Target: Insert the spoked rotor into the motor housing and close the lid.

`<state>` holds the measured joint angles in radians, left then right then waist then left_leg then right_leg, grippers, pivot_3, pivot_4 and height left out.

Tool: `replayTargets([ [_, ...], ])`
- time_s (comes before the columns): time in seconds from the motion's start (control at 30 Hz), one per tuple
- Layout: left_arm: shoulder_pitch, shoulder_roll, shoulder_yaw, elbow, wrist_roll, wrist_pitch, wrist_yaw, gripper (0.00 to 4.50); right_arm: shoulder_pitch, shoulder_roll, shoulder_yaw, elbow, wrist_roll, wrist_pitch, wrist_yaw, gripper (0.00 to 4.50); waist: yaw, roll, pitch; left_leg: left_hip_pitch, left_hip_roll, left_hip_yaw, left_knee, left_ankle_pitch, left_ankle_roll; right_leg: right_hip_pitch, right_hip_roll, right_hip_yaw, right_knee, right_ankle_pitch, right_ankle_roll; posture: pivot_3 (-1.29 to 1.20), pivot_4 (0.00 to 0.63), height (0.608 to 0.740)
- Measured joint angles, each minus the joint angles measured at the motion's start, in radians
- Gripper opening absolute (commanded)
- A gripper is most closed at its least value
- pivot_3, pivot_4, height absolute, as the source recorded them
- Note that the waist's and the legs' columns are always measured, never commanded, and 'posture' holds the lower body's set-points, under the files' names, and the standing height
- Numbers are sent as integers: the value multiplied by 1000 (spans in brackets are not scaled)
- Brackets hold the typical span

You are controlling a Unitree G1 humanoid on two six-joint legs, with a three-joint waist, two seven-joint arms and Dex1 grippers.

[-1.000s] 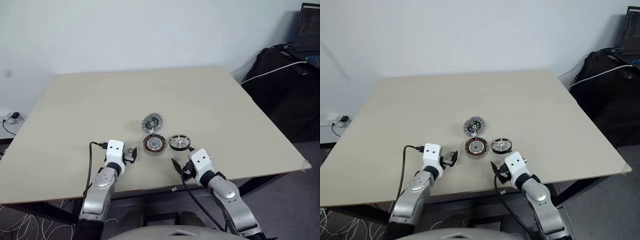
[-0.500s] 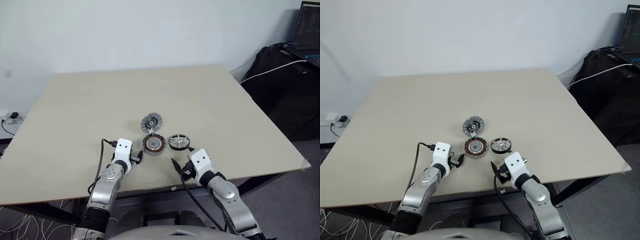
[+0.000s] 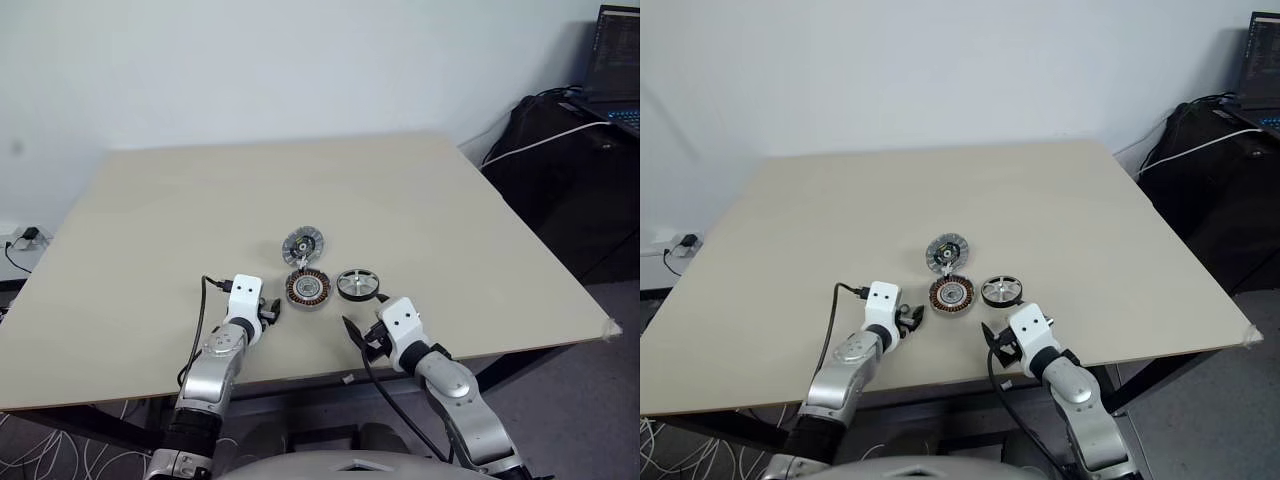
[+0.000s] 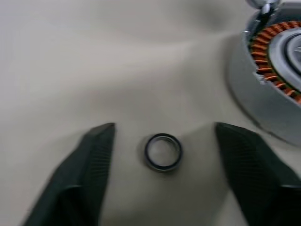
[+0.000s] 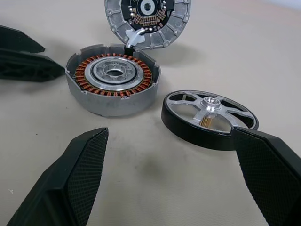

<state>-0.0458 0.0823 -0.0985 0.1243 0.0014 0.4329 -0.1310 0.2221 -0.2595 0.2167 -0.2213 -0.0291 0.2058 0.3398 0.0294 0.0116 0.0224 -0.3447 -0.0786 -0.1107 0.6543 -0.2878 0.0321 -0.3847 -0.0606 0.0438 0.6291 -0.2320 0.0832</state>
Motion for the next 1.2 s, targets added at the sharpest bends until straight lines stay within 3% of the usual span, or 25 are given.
replayTargets([
  [0.2, -5, 1, -31, 0, 23, 11, -1, 673, 0, 4, 0, -17, 0, 1, -7, 4500, -2, 0, 0, 1, 1, 0, 0, 0, -1, 0, 0, 0, 0, 0, 0, 0, 0, 740],
  [0.5, 19, -7, -20, -20, 24, -3, 27, 678, -2, 5, 0, -19, 0, 16, -11, 4500, -11, 0, 0, 1, 1, 0, 0, 0, -1, 0, 0, 0, 0, 0, 0, 0, 0, 740],
  [0.77, 80, -44, 109, -152, -48, -130, 69, 678, -1, 5, -4, -21, 0, 22, -11, 4500, 5, -3, 1, -5, 0, 0, 0, 0, -1, -5, -1, 0, 0, 1, -1, 0, 0, 740],
  [1.0, 38, -15, -3, -185, -68, -124, -95, 678, -4, 12, 2, -21, 0, 22, -11, 4500, 8, -3, 1, -5, 0, 0, 0, 0, 0, -5, 0, 0, 0, 0, -1, 0, 0, 740],
  [1.2, -25, -14, -65, -105, -65, -95, -152, 678, -3, 16, 1, -23, 0, 22, -14, 4500, 2, -2, 0, -5, 0, 0, 0, 1, 0, -6, 1, 0, 0, 0, -1, 0, 0, 740],
])
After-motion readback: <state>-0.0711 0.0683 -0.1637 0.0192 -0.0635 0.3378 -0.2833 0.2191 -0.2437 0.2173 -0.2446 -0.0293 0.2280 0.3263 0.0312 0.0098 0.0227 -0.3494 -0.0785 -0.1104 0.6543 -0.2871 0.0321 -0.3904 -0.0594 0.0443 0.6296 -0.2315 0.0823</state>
